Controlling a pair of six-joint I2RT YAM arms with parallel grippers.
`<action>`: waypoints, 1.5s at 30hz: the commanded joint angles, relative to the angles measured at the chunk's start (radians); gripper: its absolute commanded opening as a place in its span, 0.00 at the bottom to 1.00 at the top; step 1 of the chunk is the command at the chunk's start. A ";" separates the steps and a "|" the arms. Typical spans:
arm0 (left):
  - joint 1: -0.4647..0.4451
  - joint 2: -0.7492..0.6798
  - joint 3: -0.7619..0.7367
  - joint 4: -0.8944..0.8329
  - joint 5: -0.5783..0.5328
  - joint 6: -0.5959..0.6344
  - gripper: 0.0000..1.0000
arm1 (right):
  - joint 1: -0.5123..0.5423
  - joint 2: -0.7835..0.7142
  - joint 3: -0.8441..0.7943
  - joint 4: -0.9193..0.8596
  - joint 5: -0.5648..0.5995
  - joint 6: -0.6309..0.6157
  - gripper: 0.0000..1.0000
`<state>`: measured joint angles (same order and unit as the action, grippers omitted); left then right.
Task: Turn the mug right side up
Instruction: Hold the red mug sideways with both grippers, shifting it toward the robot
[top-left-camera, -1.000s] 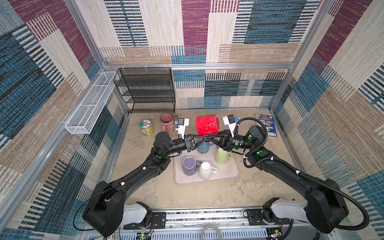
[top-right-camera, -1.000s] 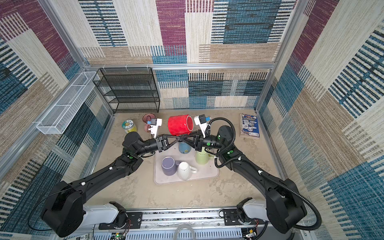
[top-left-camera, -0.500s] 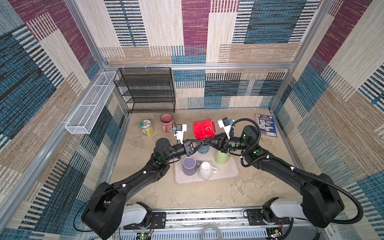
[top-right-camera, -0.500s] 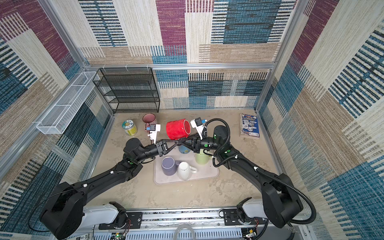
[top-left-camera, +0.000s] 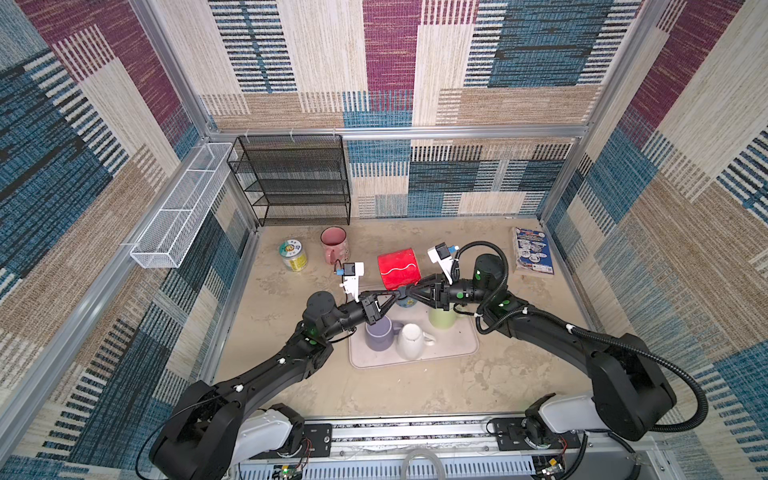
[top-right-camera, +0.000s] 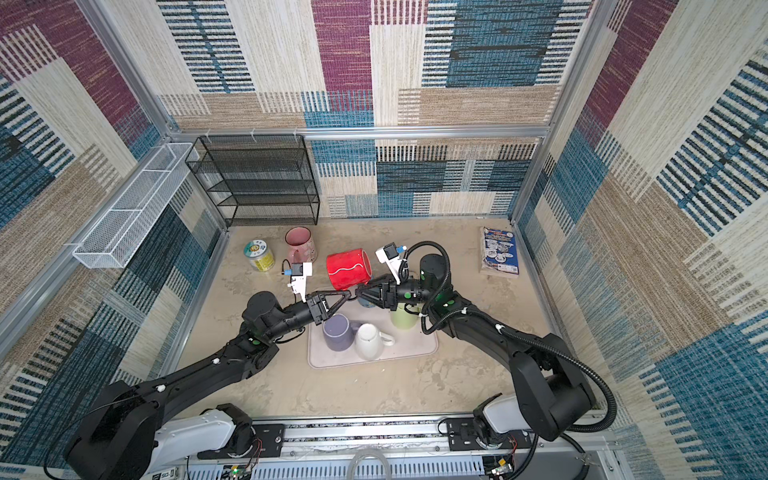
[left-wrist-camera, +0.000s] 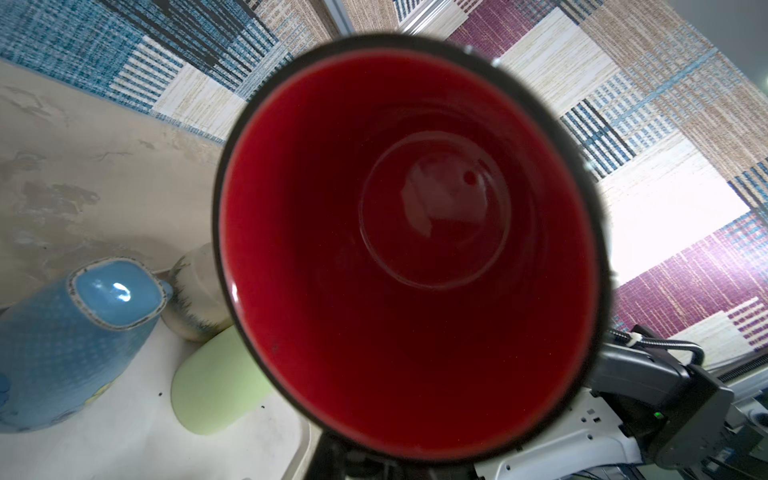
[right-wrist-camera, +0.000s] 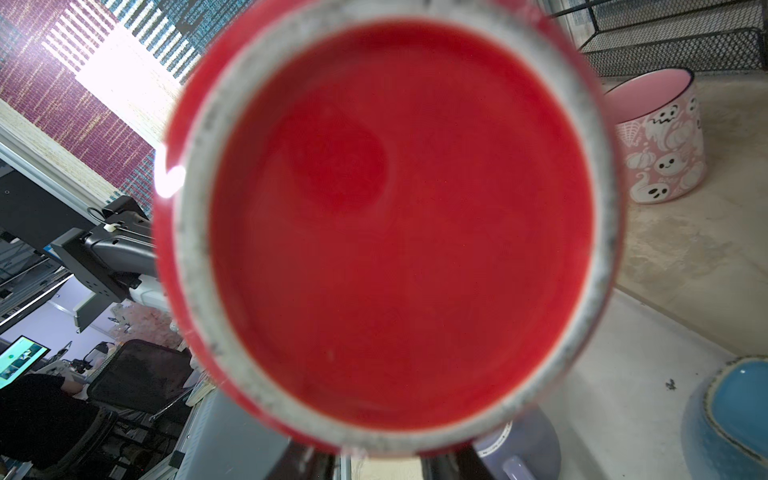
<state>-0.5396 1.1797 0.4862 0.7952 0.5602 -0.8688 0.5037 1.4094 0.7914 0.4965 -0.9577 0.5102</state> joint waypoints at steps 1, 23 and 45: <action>0.000 -0.001 -0.004 0.068 -0.017 0.041 0.00 | 0.000 0.011 -0.001 0.056 -0.010 0.023 0.29; 0.000 0.056 0.051 0.111 0.062 0.051 0.10 | 0.001 0.025 -0.022 0.209 -0.080 0.119 0.00; 0.000 0.092 0.086 0.211 0.109 0.016 0.24 | 0.002 0.026 -0.029 0.297 -0.125 0.184 0.00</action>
<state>-0.5411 1.2755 0.5552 0.9077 0.6598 -0.8570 0.5014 1.4338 0.7601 0.7597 -1.0180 0.6769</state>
